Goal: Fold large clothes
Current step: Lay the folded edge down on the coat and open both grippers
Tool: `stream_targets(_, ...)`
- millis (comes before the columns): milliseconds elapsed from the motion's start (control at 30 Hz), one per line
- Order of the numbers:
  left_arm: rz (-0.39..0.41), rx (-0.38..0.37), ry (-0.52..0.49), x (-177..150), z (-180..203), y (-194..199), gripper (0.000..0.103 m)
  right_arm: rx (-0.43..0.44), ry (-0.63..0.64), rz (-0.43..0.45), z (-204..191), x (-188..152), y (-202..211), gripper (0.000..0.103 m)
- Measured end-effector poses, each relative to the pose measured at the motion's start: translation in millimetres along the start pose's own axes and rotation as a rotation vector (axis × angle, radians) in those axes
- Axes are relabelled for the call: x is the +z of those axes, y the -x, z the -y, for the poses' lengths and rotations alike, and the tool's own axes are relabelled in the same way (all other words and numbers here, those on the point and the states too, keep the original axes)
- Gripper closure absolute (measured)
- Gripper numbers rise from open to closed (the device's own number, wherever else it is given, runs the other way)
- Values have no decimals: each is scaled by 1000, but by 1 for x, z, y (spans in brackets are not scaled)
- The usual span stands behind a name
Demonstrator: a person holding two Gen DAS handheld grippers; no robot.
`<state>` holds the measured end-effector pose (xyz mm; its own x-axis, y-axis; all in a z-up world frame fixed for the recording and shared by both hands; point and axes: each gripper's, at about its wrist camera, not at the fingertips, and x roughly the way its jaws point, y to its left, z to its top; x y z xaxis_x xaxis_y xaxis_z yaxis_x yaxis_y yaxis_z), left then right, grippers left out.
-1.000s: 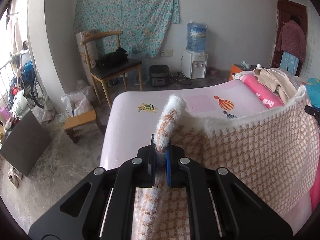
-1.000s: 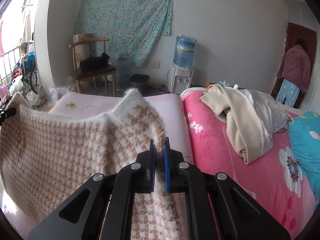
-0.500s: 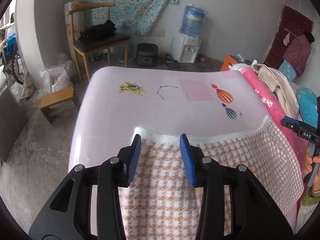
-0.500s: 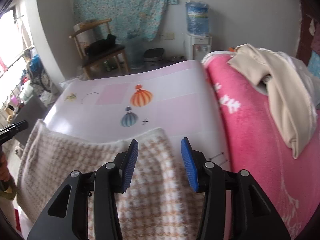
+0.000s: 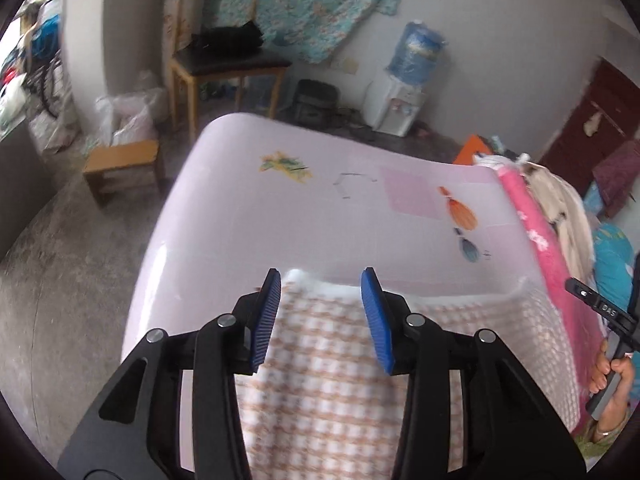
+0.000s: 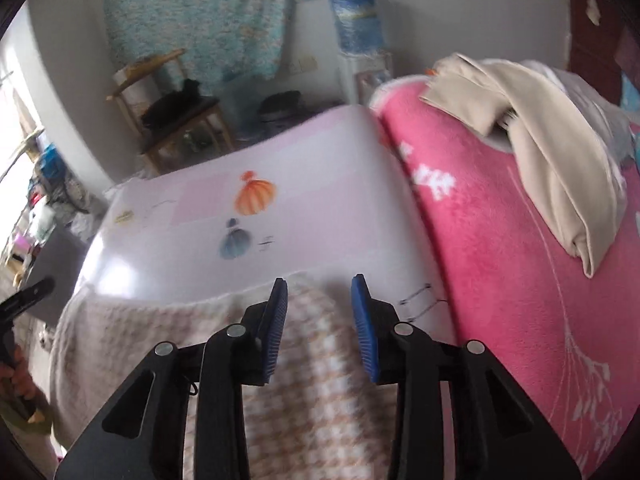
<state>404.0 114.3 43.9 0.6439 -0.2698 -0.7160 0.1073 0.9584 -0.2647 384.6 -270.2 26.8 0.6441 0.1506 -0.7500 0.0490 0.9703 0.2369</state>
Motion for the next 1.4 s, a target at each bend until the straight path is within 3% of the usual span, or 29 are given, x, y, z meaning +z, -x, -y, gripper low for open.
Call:
stream_targets(67,-37,-77,-89,-6,38,-5,61,77,86,-42,-36,-8,-10,66)
stream_targets(100,-81,-94,-121,-10,56,-17,60,76,118,-66,-52,-12,-22,66)
stream_targets(200,-202,-29,-155,-26,81,-66,59,26,139,-172,-67,-27,-71,66)
stream_targets(233,-218,-6,-143,-31,78,-79,58,37,111,-166,-63,-29,-79,66)
stream_targets(333,-188,-31,-71,-31,66,-68,65,38,46,-184,-59,-24,-58,66)
stream_targets(433,-118,-39,-133,-39,68,-25,65,86,96,-144,-74,-35,-14,66)
stream_targets(533,-102,-117,-189,-61,76,2,63,90,158,-158,-91,-60,1,66)
stream_targets(633,-166,-6,-243,-86,84,-22,60,34,171,-218,-94,-81,-33,64)
stream_targets(733,-138,27,-225,-93,78,-18,61,25,129,-219,-91,-80,-15,64)
stream_targets(867,-53,-60,-202,-103,72,41,62,58,182,-151,-106,-100,38,64)
stream_targets(933,-70,-82,-200,-118,70,51,59,61,226,-164,-117,-122,42,64)
stream_targets(1033,-180,16,-220,-146,68,22,58,-2,268,-180,-123,-149,14,61)
stream_targets(1133,-140,51,-217,-156,66,34,59,-1,196,-189,-120,-143,26,61)
stream_targets(1267,-52,20,-181,-165,59,75,53,33,271,-143,-141,-163,52,61)
stream_targets(1333,-95,24,-165,-176,54,67,49,-14,355,-149,-155,-185,38,53)
stream_targets(1400,-165,61,-157,-189,50,43,50,-94,460,-86,-169,-199,37,52)
